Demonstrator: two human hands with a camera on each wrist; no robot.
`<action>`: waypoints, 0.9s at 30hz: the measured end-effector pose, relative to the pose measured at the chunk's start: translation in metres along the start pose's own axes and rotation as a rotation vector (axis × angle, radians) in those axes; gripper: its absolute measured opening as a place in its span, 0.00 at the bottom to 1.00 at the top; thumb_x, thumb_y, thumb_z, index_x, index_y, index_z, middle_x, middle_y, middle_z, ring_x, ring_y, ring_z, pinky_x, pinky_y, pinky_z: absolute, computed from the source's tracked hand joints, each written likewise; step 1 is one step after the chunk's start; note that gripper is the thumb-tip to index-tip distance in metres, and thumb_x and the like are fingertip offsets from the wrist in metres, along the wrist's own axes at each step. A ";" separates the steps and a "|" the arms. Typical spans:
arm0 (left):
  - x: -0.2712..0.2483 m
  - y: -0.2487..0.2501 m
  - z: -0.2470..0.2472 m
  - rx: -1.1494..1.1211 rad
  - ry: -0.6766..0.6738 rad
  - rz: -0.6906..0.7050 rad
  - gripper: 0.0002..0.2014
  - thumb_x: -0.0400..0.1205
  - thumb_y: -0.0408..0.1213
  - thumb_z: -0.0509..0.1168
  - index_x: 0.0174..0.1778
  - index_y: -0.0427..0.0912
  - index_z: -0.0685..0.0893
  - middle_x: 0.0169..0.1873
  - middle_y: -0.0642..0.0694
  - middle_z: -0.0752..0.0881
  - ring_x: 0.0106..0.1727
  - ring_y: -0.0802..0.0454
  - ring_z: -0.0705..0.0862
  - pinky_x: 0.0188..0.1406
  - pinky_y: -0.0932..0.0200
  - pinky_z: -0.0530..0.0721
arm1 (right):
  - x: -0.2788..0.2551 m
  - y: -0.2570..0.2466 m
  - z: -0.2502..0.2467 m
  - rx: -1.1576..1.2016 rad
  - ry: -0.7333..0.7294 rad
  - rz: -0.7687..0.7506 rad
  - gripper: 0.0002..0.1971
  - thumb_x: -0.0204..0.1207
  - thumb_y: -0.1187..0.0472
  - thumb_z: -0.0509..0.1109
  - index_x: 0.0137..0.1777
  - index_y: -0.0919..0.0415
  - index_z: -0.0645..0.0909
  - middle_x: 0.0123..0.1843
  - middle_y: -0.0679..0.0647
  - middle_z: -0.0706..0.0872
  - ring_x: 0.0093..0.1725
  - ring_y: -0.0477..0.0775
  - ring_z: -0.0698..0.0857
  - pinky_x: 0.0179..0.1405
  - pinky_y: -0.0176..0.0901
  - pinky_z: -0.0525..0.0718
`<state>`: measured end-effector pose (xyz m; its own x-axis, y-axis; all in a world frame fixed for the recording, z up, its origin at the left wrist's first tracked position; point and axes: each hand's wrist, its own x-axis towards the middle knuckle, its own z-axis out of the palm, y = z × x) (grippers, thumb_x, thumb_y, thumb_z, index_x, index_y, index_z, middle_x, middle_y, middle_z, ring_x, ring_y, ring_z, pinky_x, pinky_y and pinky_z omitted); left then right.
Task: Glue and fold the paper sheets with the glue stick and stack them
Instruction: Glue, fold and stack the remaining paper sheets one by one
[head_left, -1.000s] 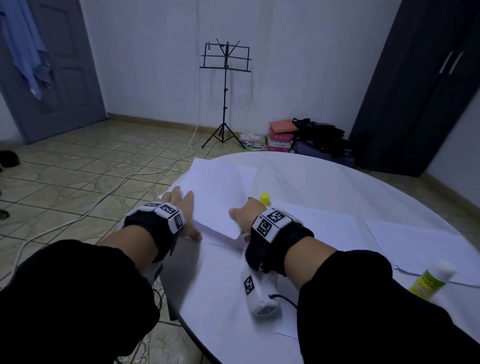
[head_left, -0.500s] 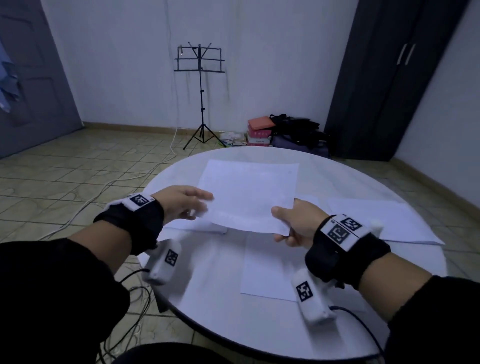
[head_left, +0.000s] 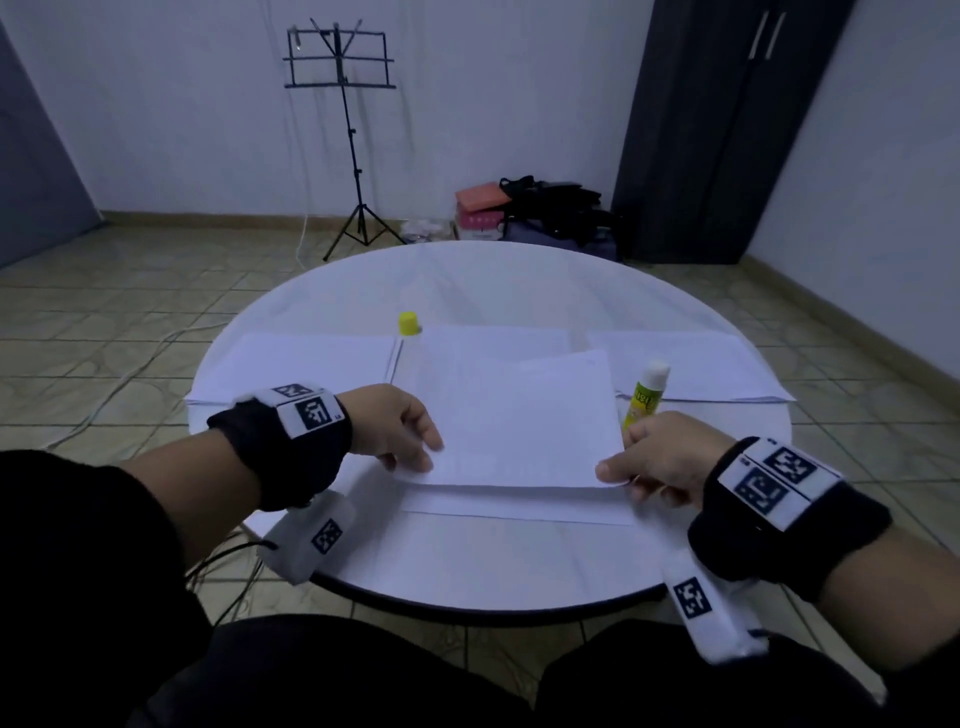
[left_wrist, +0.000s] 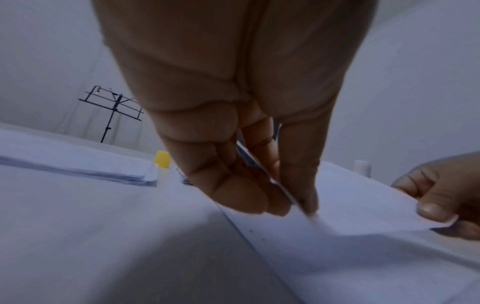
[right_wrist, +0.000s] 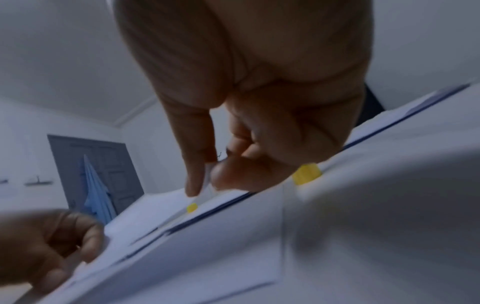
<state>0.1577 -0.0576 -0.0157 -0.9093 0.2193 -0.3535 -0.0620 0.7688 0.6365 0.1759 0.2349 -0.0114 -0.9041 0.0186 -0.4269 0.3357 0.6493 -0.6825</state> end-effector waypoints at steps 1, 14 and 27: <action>0.001 0.000 0.001 0.029 -0.019 -0.009 0.10 0.72 0.28 0.77 0.39 0.47 0.86 0.29 0.50 0.83 0.24 0.60 0.82 0.30 0.68 0.83 | 0.000 0.001 0.001 -0.033 0.004 0.011 0.16 0.68 0.64 0.80 0.32 0.58 0.72 0.28 0.54 0.82 0.25 0.51 0.80 0.19 0.33 0.65; 0.010 -0.003 0.006 0.226 -0.127 0.004 0.10 0.72 0.36 0.78 0.39 0.53 0.84 0.23 0.57 0.81 0.27 0.58 0.79 0.27 0.78 0.74 | 0.007 0.003 0.011 -0.275 -0.055 0.090 0.13 0.71 0.63 0.77 0.34 0.61 0.73 0.18 0.54 0.79 0.19 0.52 0.71 0.15 0.31 0.63; 0.007 -0.007 0.004 0.241 -0.150 0.006 0.11 0.70 0.40 0.79 0.41 0.55 0.85 0.28 0.54 0.82 0.35 0.57 0.80 0.35 0.71 0.75 | 0.011 0.012 0.011 -0.226 -0.060 0.064 0.11 0.68 0.65 0.78 0.34 0.61 0.75 0.19 0.55 0.79 0.20 0.51 0.70 0.20 0.35 0.65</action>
<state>0.1530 -0.0589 -0.0250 -0.8375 0.2971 -0.4587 0.0595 0.8840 0.4638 0.1733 0.2339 -0.0306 -0.8636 0.0244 -0.5036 0.3175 0.8023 -0.5055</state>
